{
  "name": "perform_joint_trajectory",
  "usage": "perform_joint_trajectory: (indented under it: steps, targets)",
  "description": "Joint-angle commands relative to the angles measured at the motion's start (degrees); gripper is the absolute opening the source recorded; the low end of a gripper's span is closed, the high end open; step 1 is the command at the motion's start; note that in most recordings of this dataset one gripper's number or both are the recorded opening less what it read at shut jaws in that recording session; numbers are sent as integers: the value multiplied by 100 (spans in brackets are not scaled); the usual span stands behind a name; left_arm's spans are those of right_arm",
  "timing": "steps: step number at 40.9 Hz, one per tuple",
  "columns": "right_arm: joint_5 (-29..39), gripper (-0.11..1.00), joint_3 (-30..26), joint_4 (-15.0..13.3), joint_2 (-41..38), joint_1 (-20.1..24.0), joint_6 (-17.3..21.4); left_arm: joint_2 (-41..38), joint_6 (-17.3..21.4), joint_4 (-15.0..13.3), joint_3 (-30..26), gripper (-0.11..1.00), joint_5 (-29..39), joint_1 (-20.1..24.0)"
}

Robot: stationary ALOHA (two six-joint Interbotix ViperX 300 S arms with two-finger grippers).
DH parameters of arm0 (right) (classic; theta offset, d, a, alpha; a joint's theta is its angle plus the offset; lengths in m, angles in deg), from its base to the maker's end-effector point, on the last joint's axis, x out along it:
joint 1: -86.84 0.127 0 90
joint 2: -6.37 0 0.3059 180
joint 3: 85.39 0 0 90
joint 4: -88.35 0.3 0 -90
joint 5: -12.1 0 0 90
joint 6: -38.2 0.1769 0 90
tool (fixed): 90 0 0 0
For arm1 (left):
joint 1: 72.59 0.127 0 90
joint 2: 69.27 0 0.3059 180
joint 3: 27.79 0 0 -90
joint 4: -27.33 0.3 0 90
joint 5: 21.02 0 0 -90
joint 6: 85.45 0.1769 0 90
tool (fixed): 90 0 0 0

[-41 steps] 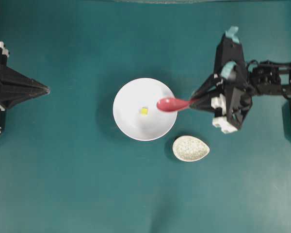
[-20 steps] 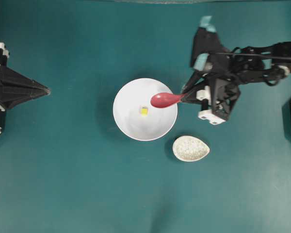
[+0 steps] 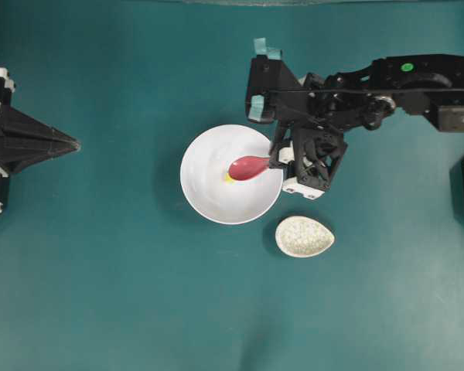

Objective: Scoop the yellow hexagonal prism block from the bowl with a spoon using the right arm.
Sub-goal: 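Lower the spoon bowl into the white bowl beside the yellow block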

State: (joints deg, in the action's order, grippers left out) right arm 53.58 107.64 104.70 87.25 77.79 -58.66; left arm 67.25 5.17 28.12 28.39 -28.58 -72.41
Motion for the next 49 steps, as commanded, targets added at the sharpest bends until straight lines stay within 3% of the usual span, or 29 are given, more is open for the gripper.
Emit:
perform_joint_trajectory:
  steps: [1,9,35,49]
  targets:
    - [88,23,-167,-141,0,-9,105,-26,9,18,-158,-1,-53,9]
    - [97,23,-158,-378,-62,35,246,-35,9,18,-167,-1,-53,9]
    - [-44,23,-123,-387,-448,158,237,-26,0,18,-158,-1,-79,9]
    - [-589,23,-158,-387,-589,193,220,-26,9,18,-167,-1,-79,0]
